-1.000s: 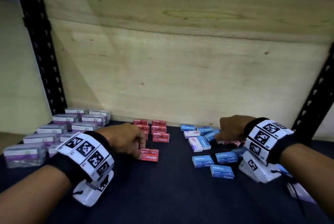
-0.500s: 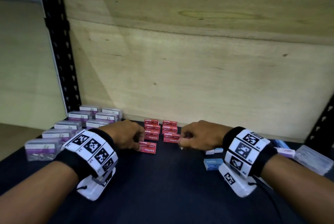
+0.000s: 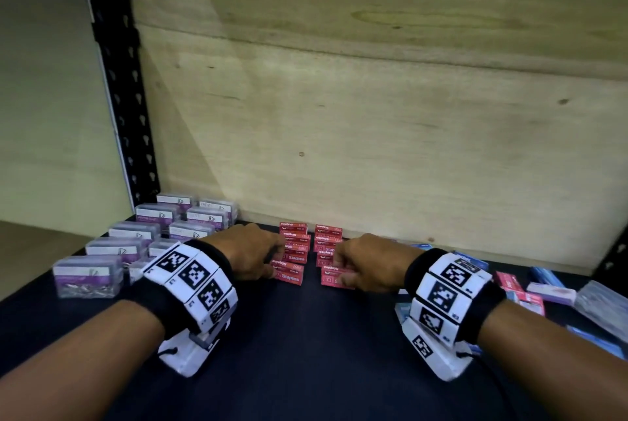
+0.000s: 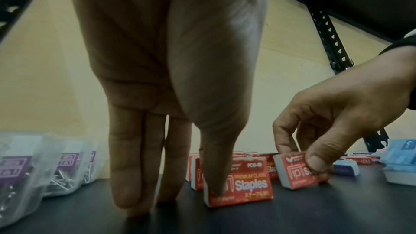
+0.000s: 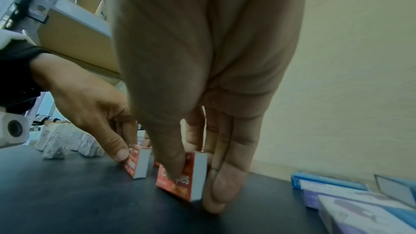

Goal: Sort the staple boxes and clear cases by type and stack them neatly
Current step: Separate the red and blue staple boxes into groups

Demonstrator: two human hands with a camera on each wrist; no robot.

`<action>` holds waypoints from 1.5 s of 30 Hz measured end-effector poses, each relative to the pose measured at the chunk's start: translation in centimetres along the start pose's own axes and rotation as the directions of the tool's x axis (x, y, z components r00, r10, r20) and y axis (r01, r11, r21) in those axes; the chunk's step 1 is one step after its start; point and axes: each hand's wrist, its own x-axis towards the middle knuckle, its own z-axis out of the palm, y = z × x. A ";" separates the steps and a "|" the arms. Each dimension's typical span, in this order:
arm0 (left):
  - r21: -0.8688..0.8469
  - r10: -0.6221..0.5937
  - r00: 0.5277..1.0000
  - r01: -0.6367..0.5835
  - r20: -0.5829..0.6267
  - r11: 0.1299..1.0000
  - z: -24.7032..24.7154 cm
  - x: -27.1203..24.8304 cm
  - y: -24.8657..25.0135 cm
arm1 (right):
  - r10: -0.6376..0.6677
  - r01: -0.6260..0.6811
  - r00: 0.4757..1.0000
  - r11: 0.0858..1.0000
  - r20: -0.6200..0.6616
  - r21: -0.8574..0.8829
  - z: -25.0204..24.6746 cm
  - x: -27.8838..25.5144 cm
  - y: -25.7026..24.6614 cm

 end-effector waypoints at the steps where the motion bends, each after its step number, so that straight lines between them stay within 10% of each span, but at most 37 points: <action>1: 0.001 -0.007 1.000 0.007 -0.007 1.000 0.0 0.0 0.0 | 0.005 -0.005 1.000 1.000 -0.005 0.002 0.0 0.0 -0.1; 24: -0.063 -0.167 0.986 0.166 -0.011 0.984 -2.0 -1.4 0.7 | 0.095 -0.095 0.994 0.995 -0.054 0.013 -2.4 -3.4 3.5; 34: 0.104 0.262 0.955 -0.249 -0.138 0.963 -4.9 1.7 12.2 | 0.400 -0.402 0.914 0.916 0.065 0.019 -3.9 -10.4 14.4; 45: 0.226 0.470 0.882 -0.454 -0.017 0.862 -4.5 10.9 21.6 | 0.367 -0.390 0.909 0.917 0.197 0.089 -1.8 -14.2 19.6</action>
